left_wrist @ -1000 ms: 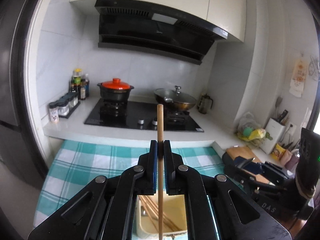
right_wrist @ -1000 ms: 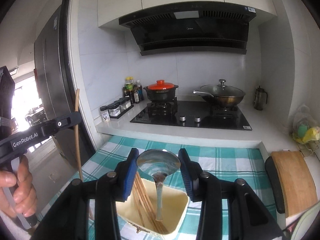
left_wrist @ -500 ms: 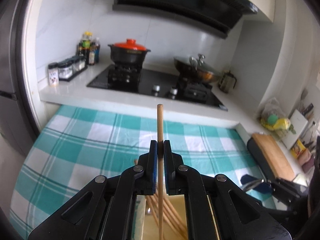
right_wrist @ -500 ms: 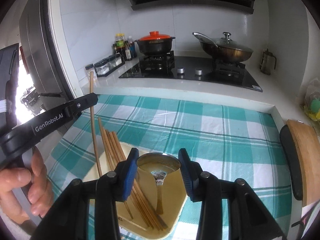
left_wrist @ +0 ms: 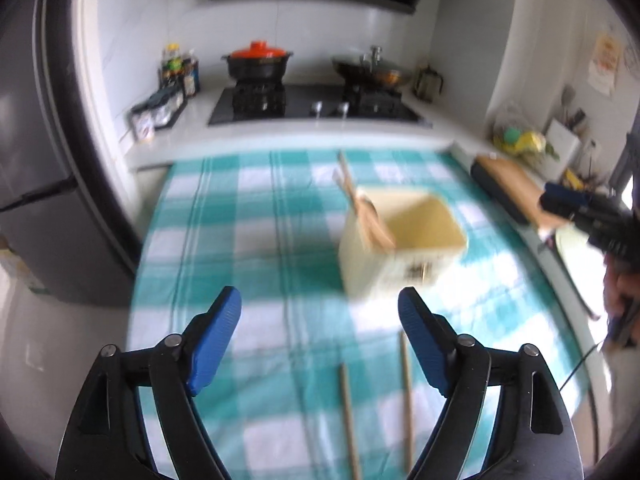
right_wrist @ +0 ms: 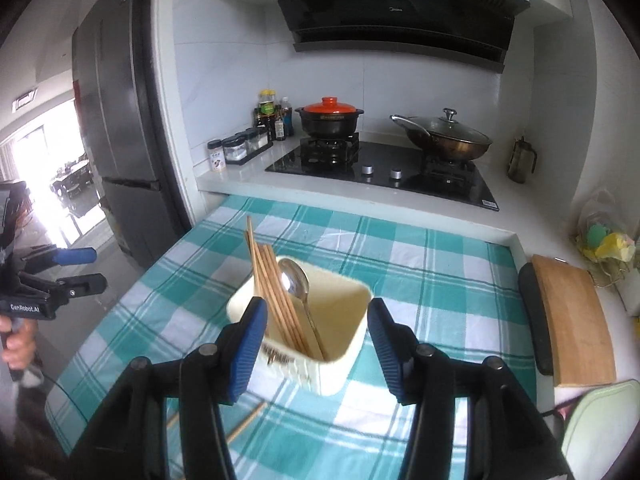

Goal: Organize utensils
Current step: 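Open both tools to release the chopstick and spoon into the caddy, then move the right tool down and close on a loose wooden chopstick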

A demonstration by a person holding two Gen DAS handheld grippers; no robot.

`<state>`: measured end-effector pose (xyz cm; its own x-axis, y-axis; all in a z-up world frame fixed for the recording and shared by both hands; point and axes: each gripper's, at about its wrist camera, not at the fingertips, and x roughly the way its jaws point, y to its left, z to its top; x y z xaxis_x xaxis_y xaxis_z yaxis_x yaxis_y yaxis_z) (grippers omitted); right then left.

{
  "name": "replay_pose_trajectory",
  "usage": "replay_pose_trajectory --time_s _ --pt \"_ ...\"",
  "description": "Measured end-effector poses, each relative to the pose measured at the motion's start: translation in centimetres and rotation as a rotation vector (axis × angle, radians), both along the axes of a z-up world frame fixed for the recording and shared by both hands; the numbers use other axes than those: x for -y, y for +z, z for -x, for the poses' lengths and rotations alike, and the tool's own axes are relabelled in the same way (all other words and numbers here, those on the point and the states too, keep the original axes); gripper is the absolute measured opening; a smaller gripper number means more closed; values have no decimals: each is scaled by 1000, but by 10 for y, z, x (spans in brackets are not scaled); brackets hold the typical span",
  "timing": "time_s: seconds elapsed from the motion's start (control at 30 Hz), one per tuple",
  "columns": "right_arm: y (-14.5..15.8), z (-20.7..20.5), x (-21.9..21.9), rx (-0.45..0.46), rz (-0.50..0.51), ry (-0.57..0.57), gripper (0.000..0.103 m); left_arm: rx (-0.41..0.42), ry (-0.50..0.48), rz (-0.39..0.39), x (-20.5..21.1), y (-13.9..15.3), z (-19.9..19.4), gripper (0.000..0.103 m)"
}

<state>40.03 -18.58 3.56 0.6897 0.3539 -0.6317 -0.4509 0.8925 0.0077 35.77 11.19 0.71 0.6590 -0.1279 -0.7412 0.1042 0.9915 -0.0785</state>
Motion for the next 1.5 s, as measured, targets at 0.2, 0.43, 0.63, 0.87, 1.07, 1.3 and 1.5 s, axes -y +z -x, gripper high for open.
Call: replay_pose_trajectory --time_s 0.2,0.43,0.63,0.87,1.07,1.3,1.5 --pt "-99 96 -12 -89 29 -10 57 -103 79 8 -4 -81 87 84" --pt "-175 133 -38 -207 -38 -57 57 -65 173 -90 17 -123 113 84" --pt "-175 132 -45 -207 -6 -59 57 -28 193 -135 18 -120 114 84" --pt "-186 103 -59 -265 -15 -61 57 -35 171 -128 19 -125 104 84" --pt "-204 71 -71 -364 -41 -113 57 -130 133 3 6 -147 86 84" --pt "-222 66 -111 -353 36 -67 57 -164 142 35 8 -163 86 84" --pt "-227 69 -112 -302 131 -79 17 -171 133 16 11 -167 86 84"
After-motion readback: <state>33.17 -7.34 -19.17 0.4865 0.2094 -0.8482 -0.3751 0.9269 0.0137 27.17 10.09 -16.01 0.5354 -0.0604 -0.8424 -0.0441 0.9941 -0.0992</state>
